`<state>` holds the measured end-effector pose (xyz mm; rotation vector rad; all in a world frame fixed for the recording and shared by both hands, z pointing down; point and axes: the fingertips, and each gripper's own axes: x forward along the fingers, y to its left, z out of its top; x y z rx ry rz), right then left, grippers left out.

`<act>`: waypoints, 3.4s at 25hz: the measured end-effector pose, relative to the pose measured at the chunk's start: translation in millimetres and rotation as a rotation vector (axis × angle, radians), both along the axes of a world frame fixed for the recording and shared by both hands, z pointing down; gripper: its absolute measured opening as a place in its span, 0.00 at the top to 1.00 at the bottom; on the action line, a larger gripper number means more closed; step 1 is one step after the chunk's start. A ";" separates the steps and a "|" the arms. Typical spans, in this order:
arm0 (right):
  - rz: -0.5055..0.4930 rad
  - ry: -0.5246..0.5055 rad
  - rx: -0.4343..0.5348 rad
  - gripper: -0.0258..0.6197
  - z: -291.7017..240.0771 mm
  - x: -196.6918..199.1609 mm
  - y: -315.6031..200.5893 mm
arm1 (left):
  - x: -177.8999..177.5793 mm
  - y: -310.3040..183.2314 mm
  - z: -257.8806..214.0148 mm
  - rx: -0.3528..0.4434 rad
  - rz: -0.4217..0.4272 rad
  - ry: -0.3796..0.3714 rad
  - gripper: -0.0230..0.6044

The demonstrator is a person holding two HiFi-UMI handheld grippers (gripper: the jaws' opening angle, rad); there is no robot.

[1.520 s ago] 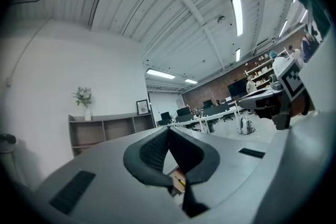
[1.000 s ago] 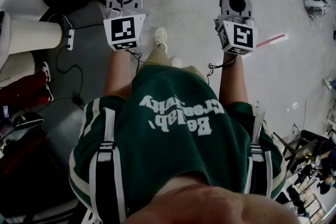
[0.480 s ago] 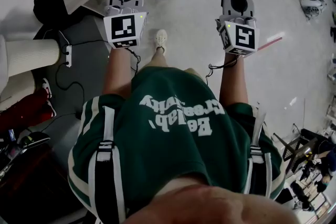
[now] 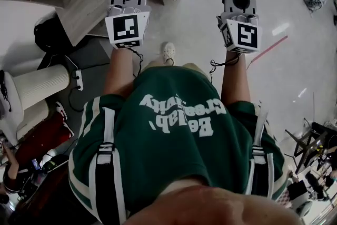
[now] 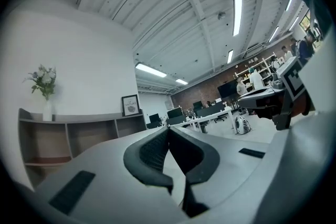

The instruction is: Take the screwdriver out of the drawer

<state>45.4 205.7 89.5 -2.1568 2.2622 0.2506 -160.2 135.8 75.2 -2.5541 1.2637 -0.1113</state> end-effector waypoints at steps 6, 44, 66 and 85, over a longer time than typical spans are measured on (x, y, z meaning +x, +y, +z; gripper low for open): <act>0.017 0.005 0.005 0.91 5.7 -0.8 -68.0 | 9.9 -71.8 6.1 -0.009 0.048 0.009 0.94; -0.398 -0.008 -0.132 0.91 123.6 102.0 -283.0 | 170.5 -223.6 124.6 -0.122 -0.131 0.028 0.94; -0.395 -0.022 -0.388 0.91 311.2 97.1 -340.2 | 160.6 -288.8 289.2 -0.292 -0.185 0.058 0.94; -0.346 -0.016 -0.628 0.91 538.7 59.5 -395.7 | 137.0 -359.0 453.3 -0.385 -0.165 0.069 0.94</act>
